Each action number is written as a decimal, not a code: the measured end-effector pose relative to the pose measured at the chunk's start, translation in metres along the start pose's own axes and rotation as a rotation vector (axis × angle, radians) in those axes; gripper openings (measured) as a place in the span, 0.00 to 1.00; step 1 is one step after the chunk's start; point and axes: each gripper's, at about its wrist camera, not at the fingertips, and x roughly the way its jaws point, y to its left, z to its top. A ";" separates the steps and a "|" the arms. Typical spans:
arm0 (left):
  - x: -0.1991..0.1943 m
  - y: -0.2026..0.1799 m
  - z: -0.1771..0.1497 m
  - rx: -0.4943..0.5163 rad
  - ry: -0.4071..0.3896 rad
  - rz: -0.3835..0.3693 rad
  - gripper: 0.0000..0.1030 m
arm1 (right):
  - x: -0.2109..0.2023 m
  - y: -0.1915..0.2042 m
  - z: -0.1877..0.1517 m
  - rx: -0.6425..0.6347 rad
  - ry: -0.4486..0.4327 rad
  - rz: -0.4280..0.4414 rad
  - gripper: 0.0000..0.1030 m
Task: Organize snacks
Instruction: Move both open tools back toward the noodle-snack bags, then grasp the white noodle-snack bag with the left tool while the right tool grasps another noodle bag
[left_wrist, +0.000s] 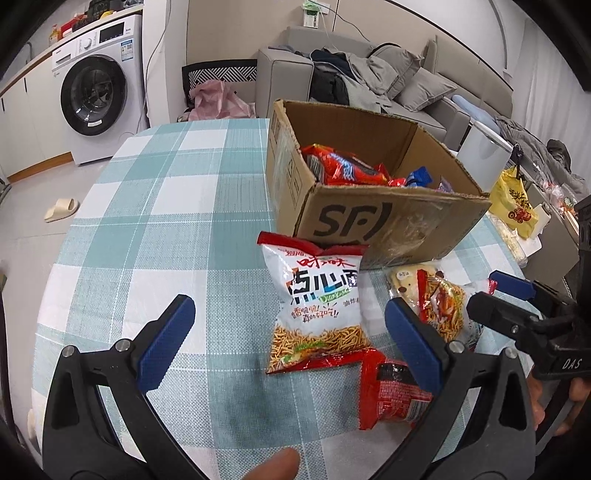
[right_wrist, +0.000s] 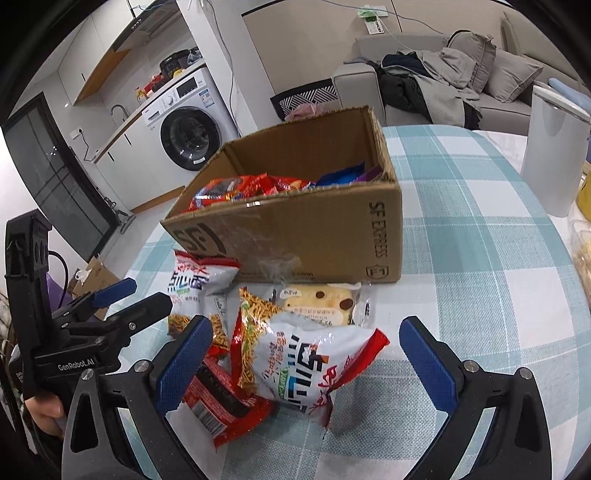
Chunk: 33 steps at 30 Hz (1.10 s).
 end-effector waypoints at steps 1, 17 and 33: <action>0.003 0.000 0.000 -0.001 0.007 0.004 0.99 | 0.003 -0.001 -0.002 0.004 0.009 0.002 1.00; 0.037 0.005 -0.004 -0.018 0.073 0.016 0.99 | 0.031 -0.002 -0.017 0.016 0.103 0.019 0.99; 0.046 -0.003 -0.006 0.022 0.083 -0.021 0.75 | 0.032 0.000 -0.020 0.027 0.115 0.062 0.74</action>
